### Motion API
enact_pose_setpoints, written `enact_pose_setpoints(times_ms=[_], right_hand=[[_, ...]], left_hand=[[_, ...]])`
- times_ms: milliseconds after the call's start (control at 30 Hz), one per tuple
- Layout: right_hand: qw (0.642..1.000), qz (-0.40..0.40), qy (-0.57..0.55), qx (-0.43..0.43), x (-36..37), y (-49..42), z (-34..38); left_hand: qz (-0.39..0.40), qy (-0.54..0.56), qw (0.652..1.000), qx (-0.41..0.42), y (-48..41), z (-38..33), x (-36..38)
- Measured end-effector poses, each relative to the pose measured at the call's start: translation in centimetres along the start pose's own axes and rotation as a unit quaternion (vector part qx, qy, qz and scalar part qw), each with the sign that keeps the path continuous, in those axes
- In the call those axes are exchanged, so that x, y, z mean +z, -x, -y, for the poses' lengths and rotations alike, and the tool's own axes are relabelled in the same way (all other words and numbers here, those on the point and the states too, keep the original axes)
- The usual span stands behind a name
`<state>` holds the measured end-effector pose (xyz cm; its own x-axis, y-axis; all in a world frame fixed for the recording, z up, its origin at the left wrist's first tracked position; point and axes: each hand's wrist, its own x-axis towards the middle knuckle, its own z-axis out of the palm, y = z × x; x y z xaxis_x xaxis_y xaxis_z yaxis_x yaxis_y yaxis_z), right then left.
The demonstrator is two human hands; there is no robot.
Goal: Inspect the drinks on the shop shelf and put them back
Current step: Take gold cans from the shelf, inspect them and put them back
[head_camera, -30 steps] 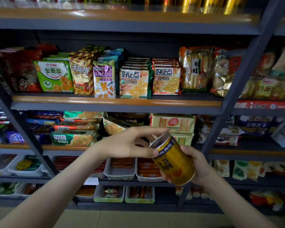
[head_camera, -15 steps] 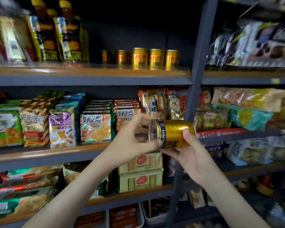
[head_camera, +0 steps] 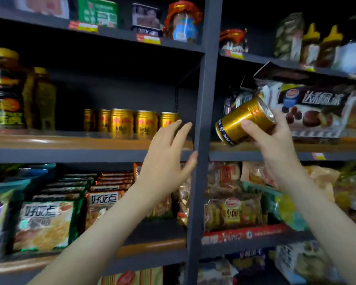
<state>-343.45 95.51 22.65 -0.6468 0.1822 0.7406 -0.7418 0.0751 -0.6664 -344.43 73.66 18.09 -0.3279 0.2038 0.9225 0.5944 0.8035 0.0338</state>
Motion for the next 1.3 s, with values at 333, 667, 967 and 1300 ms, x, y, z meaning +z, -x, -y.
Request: enact_pose_setpoints(times_ms=[333,667,967,1300], right_hand=[[0.973,0.067,0.214,0.061,0.1,-11.1,-4.6],[0.935,0.135,0.309,0.11,1.8,-12.4,-7.0],[0.916,-0.036,0.377,-0.133,4.3,-7.8,-3.1],[0.831,0.235,0.397,-0.311,31.2,-1.5,0.7]], left_hand=[[0.011,-0.139,0.99,0.032,-4.2,0.8,7.2],[0.009,-0.16,0.986,0.044,-4.0,2.1,7.3],[-0.047,-0.186,0.981,0.002,-2.0,7.3,0.5],[-0.104,-0.407,0.906,-0.044,2.4,23.8,-17.5]])
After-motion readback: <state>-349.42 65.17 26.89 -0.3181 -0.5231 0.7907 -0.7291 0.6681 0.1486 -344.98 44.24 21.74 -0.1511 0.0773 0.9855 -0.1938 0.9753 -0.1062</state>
